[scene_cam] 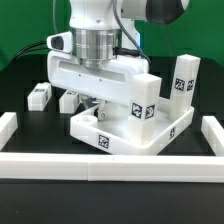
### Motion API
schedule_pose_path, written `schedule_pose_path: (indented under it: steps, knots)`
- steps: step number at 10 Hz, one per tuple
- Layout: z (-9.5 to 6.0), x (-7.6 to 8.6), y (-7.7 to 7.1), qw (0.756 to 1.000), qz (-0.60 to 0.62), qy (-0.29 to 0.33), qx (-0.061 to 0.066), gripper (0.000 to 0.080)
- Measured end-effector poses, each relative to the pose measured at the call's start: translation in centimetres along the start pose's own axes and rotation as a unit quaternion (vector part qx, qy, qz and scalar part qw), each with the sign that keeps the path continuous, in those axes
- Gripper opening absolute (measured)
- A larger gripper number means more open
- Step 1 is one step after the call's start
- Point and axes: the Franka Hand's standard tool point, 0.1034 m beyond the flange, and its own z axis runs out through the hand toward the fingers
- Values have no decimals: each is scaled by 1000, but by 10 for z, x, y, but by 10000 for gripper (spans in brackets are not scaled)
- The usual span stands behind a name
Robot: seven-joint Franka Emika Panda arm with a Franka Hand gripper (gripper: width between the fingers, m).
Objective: Assemble desk
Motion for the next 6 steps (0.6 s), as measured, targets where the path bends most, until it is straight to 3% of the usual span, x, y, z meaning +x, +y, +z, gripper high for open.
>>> schedule_pose_path:
  steps: [3, 6]
  knots:
    - [5, 2, -22, 996, -94, 5, -11, 63]
    - [6, 3, -23, 985, -173, 8, -12, 63]
